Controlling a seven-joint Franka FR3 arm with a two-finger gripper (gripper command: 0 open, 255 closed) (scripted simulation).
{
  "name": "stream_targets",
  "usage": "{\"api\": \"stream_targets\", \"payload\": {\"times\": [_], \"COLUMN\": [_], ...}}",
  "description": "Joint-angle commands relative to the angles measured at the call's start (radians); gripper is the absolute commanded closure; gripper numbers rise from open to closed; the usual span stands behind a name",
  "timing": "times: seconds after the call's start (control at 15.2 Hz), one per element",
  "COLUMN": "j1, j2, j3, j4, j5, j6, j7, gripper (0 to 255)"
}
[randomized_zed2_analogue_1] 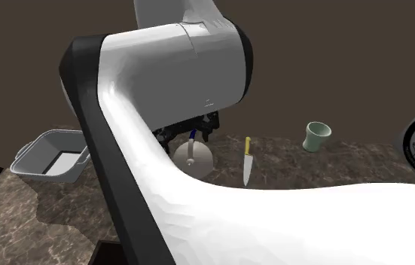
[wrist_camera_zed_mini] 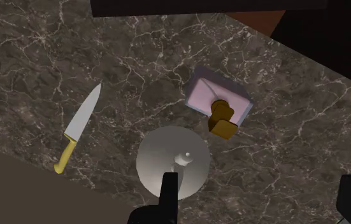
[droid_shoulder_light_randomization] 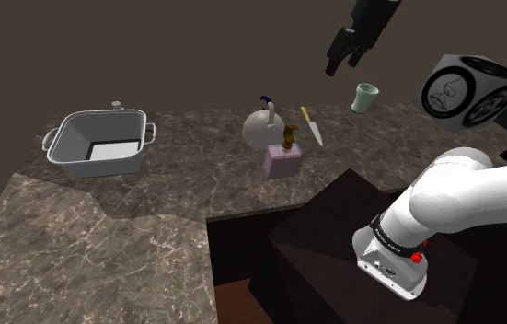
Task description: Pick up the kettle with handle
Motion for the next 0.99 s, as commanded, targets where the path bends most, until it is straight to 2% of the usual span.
{"api": "stream_targets", "payload": {"times": [0.0, 0.46, 0.92], "j1": [0.0, -0.041, -0.077], "j2": [0.0, 0.214, 0.461], "j3": [0.0, -0.001, -0.008], "j4": [0.0, -0.009, 0.044], "j5": [0.0, 0.004, 0.005], "j6": [0.0, 0.211, 0.391], "j7": [0.0, 0.072, 0.14], "gripper": [0, 0, 0]}}
